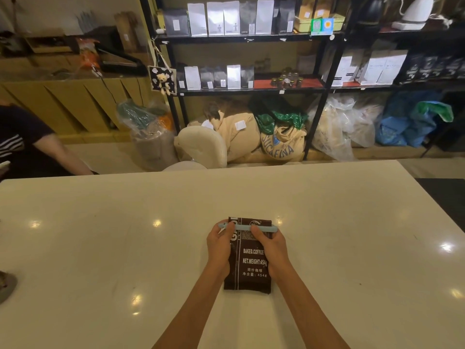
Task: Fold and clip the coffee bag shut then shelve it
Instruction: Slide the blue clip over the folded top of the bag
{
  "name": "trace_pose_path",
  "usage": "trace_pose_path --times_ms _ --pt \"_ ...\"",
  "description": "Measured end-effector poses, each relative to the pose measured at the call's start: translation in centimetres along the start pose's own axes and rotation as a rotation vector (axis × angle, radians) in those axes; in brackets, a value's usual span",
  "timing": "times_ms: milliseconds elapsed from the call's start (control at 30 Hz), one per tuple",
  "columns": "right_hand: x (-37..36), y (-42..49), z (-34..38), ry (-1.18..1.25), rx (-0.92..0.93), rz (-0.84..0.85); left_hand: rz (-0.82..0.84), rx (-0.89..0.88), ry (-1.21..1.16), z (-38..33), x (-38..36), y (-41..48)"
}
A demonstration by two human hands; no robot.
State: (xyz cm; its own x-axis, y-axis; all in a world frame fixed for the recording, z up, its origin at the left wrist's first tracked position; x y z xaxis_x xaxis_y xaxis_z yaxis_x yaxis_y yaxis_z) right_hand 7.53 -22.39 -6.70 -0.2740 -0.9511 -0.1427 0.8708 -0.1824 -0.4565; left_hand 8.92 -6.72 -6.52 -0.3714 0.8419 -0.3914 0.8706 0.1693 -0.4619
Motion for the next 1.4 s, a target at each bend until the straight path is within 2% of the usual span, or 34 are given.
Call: trace_pose_path --times_ms 400,567,667,800,867,1100,1400 --pt "0.0 -0.1 0.1 -0.032 0.021 0.009 -0.109 -0.040 -0.033 -0.5 -0.1 -0.6" --pt "0.2 0.1 0.0 -0.033 0.024 0.030 -0.096 -0.075 0.012 -0.7 -0.2 -0.8" --pt "0.2 0.2 -0.1 0.001 0.002 0.067 0.089 -0.048 0.031 -1.3 -0.5 -0.8" --pt "-0.2 0.1 -0.2 0.072 -0.033 0.145 0.407 0.048 -0.139 -2.2 -2.4 -1.2" --pt "-0.2 0.2 0.0 0.072 -0.026 0.150 0.452 0.049 -0.172 -2.3 -3.1 -1.3" --pt "0.1 0.4 0.4 0.025 0.030 0.106 0.119 -0.054 -0.018 -1.2 -1.2 -0.6" --pt "0.0 -0.2 1.0 -0.002 0.085 0.102 -0.015 -0.102 -0.008 -1.1 -0.3 -0.5"
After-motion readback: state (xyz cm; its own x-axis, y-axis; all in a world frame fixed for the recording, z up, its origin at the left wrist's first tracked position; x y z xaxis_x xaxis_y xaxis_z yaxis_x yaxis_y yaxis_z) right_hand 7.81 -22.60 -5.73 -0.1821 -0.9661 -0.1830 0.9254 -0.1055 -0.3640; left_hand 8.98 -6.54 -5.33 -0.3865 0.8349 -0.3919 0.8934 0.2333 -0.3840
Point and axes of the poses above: each hand's wrist, its own y-axis towards the middle knuckle, its own x-axis out of the back of the hand, z = x × y, the point moved 8 cm from there along y, towards the middle knuckle, and after that the axes turned 8 degrees about -y, right-handed, at the moved point
